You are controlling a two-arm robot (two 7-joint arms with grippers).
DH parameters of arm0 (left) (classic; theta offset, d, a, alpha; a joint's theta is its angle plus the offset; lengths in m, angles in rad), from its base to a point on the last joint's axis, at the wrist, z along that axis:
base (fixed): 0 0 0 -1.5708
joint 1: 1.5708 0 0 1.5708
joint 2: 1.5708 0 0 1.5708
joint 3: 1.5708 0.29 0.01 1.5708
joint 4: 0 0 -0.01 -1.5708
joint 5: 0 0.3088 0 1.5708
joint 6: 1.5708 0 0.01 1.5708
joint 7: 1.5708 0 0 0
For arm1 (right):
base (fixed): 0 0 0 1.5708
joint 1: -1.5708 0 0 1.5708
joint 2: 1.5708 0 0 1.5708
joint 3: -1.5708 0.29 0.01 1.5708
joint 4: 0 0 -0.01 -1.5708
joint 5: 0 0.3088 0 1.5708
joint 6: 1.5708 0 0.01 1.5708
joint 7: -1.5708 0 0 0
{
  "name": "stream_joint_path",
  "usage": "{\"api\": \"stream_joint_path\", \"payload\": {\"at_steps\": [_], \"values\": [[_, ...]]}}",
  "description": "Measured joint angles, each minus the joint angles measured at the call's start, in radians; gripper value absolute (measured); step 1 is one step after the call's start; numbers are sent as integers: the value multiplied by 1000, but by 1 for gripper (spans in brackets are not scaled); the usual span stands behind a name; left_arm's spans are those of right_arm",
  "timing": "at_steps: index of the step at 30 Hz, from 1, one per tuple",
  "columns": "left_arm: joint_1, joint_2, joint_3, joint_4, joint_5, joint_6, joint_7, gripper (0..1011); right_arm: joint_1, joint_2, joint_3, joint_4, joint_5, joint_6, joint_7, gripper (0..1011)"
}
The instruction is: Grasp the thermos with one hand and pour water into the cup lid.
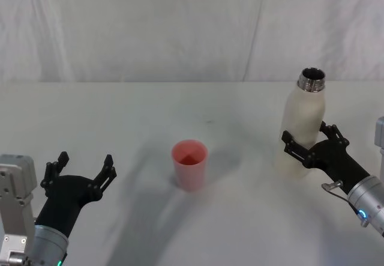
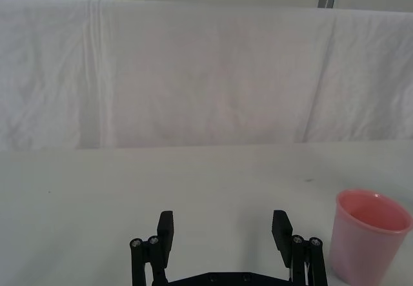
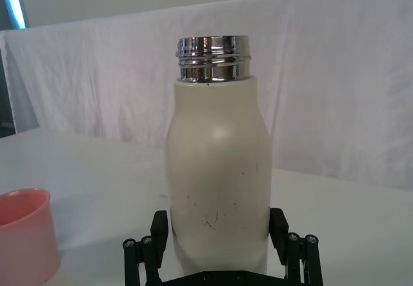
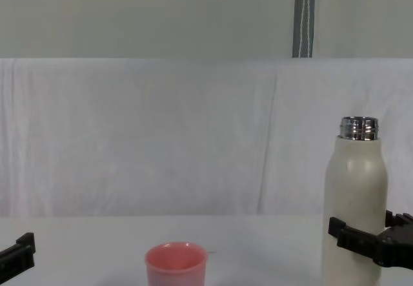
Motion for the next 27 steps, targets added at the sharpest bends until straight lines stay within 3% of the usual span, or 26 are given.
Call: {"api": "stream_joint_path", "payload": {"at_steps": [27], "values": [[0, 0, 0, 0, 0, 0, 0, 1001, -37, 9, 3, -47, -2, 15, -18, 1002]]}}
